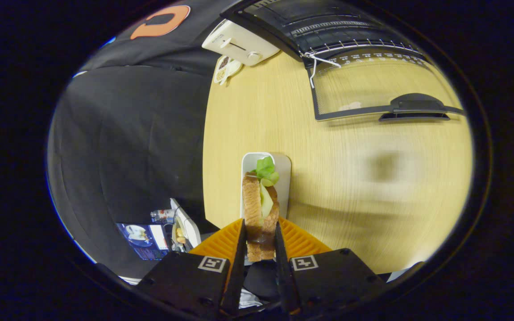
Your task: Open the toaster oven, put the food inside, and close the toaster oven door.
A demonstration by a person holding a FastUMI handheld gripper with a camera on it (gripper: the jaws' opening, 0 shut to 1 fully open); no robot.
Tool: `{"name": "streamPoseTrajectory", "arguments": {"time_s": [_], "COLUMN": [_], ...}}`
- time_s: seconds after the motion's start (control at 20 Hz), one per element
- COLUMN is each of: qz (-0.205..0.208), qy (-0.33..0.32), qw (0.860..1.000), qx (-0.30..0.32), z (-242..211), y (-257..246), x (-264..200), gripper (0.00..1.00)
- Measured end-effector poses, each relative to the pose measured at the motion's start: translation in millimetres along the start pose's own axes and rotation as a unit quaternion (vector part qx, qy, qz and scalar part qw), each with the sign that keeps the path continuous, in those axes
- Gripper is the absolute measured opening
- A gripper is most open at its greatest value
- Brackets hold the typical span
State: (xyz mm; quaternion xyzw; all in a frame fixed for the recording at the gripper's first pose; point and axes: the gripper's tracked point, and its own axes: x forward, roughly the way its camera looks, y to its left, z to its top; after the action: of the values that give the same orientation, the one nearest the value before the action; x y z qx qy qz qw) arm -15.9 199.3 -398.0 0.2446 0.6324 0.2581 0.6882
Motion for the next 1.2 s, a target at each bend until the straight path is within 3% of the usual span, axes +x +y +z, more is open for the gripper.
{"name": "streamPoseTrajectory", "arguments": {"time_s": [0.35,0.6,0.9,1.2], "qz": [0.056,0.094,0.110,0.126], "qy": [0.000,-0.065,-0.184,-0.268], "qw": [0.998,0.993,0.973,0.943], "qx": [0.017,0.037,0.087,0.150], "z": [-3,18,62,100], "y": [29,40,9,-35], "x": [-40,-101,-178,-210], "gripper": [0.29,0.28,0.28,0.28]}}
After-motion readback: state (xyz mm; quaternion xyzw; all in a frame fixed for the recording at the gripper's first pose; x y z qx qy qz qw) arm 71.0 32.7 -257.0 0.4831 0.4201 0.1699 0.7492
